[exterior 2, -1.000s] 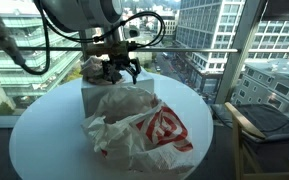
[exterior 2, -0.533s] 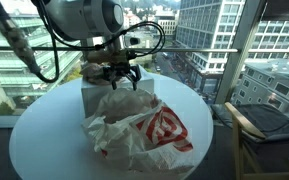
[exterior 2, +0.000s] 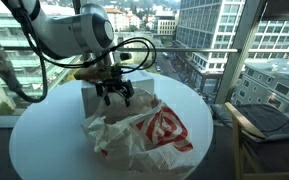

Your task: Remove the item from the plastic bag and put them on the white basket

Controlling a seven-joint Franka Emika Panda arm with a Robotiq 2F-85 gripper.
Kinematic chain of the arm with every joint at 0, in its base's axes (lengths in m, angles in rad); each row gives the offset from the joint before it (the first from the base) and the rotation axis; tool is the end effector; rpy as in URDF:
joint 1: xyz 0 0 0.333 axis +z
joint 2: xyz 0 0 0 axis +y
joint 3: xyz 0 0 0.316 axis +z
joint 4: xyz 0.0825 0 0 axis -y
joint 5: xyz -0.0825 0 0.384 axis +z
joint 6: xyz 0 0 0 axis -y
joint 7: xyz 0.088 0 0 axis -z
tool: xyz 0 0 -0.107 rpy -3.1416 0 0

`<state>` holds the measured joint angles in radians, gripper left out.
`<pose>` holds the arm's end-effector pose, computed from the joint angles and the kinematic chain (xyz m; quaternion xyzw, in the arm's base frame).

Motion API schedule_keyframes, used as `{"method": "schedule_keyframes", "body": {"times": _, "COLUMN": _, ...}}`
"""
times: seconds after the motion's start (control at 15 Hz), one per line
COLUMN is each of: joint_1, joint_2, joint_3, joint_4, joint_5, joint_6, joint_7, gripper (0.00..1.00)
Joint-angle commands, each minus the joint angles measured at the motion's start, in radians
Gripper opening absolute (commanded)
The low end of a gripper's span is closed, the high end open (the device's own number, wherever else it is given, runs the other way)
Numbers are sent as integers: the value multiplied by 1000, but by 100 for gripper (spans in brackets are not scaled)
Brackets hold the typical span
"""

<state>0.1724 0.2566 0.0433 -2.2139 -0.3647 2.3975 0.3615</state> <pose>0.5317 0.1138 0.2556 0.9909 0.0653 -0.0016 0.1178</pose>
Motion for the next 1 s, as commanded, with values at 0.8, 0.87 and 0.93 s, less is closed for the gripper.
{"method": "schedule_keyframes", "body": {"times": 0.8, "joint_1": -53, "joint_2": 233, "joint_3": -79, "joint_4": 85, "joint_5": 47, "joint_6": 258, "joint_7": -113, "gripper": 100}}
{"method": "schedule_keyframes", "body": {"times": 0.87, "joint_1": -60, "joint_2": 245, "joint_3": -79, "joint_4": 86, "joint_5": 64, "joint_6": 268, "joint_7": -139, "gripper": 100}}
{"method": "schedule_keyframes", "body": {"times": 0.93, "joint_1": -56, "joint_2": 261, "joint_3": -92, "joint_4": 94, "joint_5": 64, "joint_6": 269, "joint_7": -144, "gripper": 100}}
